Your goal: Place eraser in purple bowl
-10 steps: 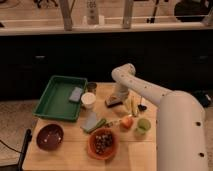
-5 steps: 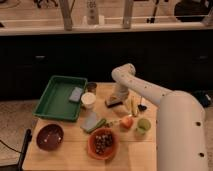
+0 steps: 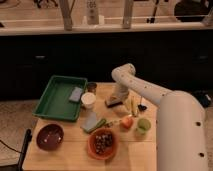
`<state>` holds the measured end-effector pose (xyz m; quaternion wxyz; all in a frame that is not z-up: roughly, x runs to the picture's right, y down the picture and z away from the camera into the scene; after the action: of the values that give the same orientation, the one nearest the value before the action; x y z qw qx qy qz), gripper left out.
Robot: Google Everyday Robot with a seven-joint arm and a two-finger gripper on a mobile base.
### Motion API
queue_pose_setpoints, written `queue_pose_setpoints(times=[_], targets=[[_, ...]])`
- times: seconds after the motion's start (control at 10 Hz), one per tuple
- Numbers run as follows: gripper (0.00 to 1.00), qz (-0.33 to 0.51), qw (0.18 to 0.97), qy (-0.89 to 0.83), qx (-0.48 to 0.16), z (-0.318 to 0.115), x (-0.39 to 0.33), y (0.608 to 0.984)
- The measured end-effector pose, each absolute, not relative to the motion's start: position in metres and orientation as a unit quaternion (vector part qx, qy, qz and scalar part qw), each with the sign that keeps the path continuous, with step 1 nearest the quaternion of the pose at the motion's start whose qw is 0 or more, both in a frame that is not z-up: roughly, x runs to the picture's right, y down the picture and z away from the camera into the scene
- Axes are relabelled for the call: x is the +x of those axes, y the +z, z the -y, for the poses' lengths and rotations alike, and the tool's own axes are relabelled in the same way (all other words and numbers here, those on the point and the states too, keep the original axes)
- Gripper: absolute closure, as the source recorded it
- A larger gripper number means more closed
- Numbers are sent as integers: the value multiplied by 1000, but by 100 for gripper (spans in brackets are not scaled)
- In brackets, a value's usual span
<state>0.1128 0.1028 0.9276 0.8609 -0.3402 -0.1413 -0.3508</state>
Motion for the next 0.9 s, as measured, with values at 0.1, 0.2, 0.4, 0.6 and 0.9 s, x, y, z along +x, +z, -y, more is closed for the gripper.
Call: queue_pose_setpoints(times=[0.1, 0.2, 0.4, 0.6, 0.9], targets=[[21, 141, 861, -351, -340, -103, 113, 928], [29, 141, 861, -351, -340, -103, 113, 928], [50, 142, 861, -351, -340, -102, 112, 927], [70, 146, 861, -351, -339, -100, 107, 925], [96, 143, 860, -353, -340, -98, 109, 922]])
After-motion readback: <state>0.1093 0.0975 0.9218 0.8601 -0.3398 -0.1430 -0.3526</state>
